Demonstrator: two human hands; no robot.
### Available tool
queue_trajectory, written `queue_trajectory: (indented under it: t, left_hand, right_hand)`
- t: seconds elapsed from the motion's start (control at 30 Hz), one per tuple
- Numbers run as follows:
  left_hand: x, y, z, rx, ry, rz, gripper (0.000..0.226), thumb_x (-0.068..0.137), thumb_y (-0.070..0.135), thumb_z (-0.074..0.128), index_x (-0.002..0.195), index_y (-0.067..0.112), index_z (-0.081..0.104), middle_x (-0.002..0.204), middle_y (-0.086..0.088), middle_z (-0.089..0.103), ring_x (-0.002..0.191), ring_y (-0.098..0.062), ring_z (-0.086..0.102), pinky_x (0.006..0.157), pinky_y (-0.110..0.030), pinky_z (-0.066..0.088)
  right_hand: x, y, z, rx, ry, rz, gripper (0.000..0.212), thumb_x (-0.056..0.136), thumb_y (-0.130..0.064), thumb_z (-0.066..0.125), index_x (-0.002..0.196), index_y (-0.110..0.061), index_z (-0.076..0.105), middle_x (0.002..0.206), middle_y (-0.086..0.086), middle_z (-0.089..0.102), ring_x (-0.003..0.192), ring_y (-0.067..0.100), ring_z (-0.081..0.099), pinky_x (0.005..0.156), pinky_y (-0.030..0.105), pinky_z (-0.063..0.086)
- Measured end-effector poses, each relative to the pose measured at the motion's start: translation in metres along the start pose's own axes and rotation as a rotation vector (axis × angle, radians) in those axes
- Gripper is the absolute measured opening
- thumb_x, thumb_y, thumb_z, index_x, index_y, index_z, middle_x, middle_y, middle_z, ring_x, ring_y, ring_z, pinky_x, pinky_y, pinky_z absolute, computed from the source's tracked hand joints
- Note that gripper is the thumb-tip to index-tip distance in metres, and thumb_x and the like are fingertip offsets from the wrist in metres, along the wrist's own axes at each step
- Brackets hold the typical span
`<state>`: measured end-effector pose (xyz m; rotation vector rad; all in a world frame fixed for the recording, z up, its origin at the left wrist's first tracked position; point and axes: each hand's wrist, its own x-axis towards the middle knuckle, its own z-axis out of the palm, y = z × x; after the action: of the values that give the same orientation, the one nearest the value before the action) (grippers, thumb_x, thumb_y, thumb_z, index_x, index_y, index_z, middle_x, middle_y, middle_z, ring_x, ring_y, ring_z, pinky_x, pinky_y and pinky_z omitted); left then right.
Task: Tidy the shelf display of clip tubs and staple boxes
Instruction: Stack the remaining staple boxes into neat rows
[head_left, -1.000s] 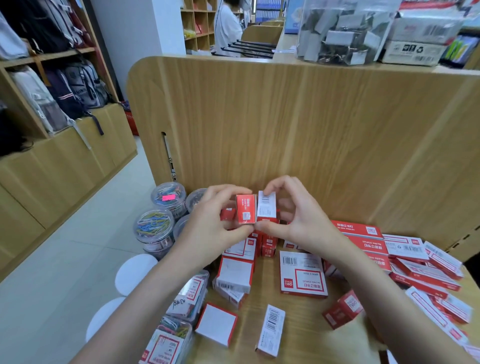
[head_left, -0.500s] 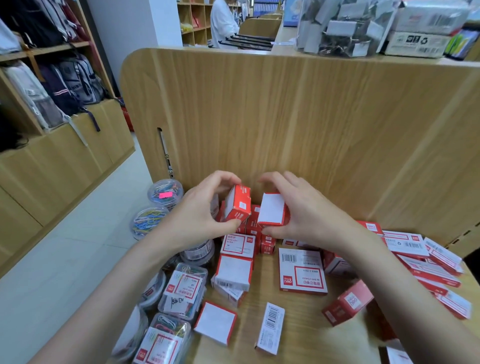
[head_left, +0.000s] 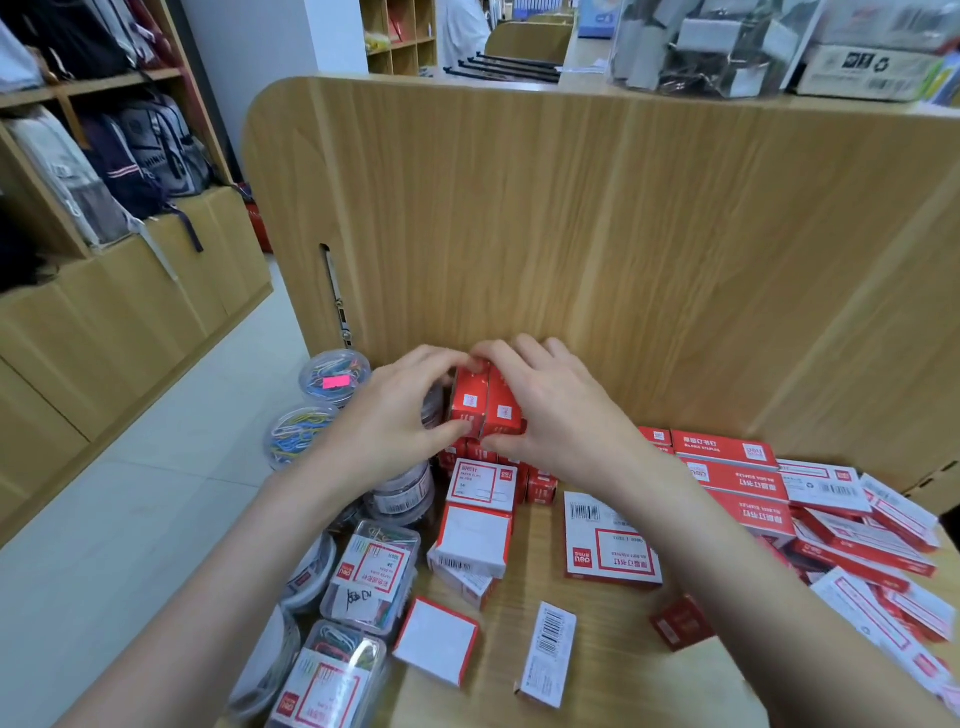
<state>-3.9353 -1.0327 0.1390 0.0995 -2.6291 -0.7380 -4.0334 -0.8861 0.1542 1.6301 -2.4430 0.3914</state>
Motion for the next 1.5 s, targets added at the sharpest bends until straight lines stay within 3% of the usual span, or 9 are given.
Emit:
queue_trajectory:
  t: [0.2,0.37,0.53,0.67,0.83,0.97,1.17,1.33,1.5]
  left_hand:
    - [-0.005,-0.005,0.001,0.137,0.050,-0.016,0.045,0.073,0.030,0.067,0.115,0.016,0.060,0.126,0.001,0.048,0.121,-0.022,0.034,0.101,-0.039,0.029]
    - [-0.006,0.003,-0.005,0.094,-0.007,0.017,0.036,0.077,0.026,0.060,0.112,0.016,0.061,0.125,-0.003,0.049,0.115,-0.022,0.049,0.094,-0.051,0.041]
    - [-0.037,0.026,-0.010,0.042,0.140,0.128,0.028,0.083,0.026,0.048,0.103,0.013,0.064,0.112,0.003,0.056,0.105,-0.012,0.053,0.089,-0.029,0.042]
    - [-0.065,0.028,0.003,0.034,0.081,0.159,0.025,0.084,0.026,0.048,0.100,0.017,0.065,0.110,0.008,0.056,0.106,-0.010,0.052,0.091,-0.030,0.040]
    - [-0.075,0.024,0.011,0.137,0.013,0.114,0.033,0.080,0.035,0.046,0.102,0.020,0.064,0.110,0.006,0.058,0.102,-0.011,0.047,0.083,-0.036,0.036]
    - [-0.078,0.027,0.013,0.163,0.041,0.115,0.030,0.080,0.034,0.044,0.098,0.021,0.065,0.106,0.008,0.059,0.100,-0.010,0.045,0.082,-0.035,0.032]
    - [-0.075,0.029,0.012,0.142,0.090,0.083,0.030,0.082,0.033,0.043,0.099,0.020,0.065,0.109,0.007,0.058,0.103,-0.012,0.047,0.087,-0.038,0.037]
    - [-0.064,0.031,0.008,0.160,0.142,0.085,0.032,0.082,0.033,0.042,0.100,0.019,0.064,0.111,0.006,0.057,0.105,-0.009,0.044,0.087,-0.032,0.029]
    - [-0.046,0.030,0.010,0.229,0.166,0.079,0.044,0.082,0.028,0.040,0.118,0.010,0.058,0.123,-0.005,0.056,0.112,-0.015,0.043,0.101,-0.030,0.029]
  right_hand:
    - [-0.009,-0.004,0.010,0.138,0.080,0.020,0.056,0.077,-0.025,0.068,0.125,-0.017,0.041,0.117,0.002,0.040,0.098,0.023,0.050,0.075,0.033,0.045]
    - [-0.012,-0.008,0.009,0.241,0.121,0.050,0.049,0.078,-0.025,0.067,0.121,-0.018,0.043,0.112,-0.001,0.040,0.093,0.017,0.052,0.072,0.029,0.045]
    - [-0.050,-0.003,-0.002,0.328,0.156,0.071,0.033,0.078,-0.034,0.064,0.103,-0.015,0.055,0.094,-0.003,0.050,0.083,0.010,0.053,0.073,0.027,0.042]
    - [-0.090,-0.005,-0.008,0.311,-0.130,0.012,0.040,0.073,-0.053,0.063,0.095,-0.020,0.055,0.092,-0.009,0.054,0.084,0.004,0.047,0.072,0.019,0.039]
    - [-0.123,-0.029,0.012,0.143,-0.459,0.073,0.058,0.067,-0.057,0.068,0.094,-0.027,0.027,0.100,-0.010,0.037,0.092,0.010,0.036,0.067,0.026,0.028]
    - [-0.124,-0.024,0.018,0.281,-0.364,0.061,0.046,0.069,-0.039,0.068,0.092,-0.026,0.030,0.098,-0.008,0.037,0.087,0.011,0.039,0.067,0.024,0.031]
    - [-0.100,-0.006,-0.007,0.697,0.034,0.157,0.036,0.059,-0.034,0.057,0.093,-0.029,0.047,0.096,0.002,0.043,0.082,0.011,0.050,0.074,0.022,0.047]
    - [-0.078,0.003,-0.016,0.523,0.091,0.095,0.063,0.063,-0.047,0.072,0.118,-0.030,0.047,0.101,-0.017,0.046,0.094,-0.005,0.049,0.074,0.006,0.037]
    - [-0.052,0.012,-0.025,0.343,0.137,0.158,0.068,0.062,-0.032,0.081,0.117,-0.017,0.045,0.097,-0.009,0.053,0.084,0.013,0.046,0.073,0.021,0.030]
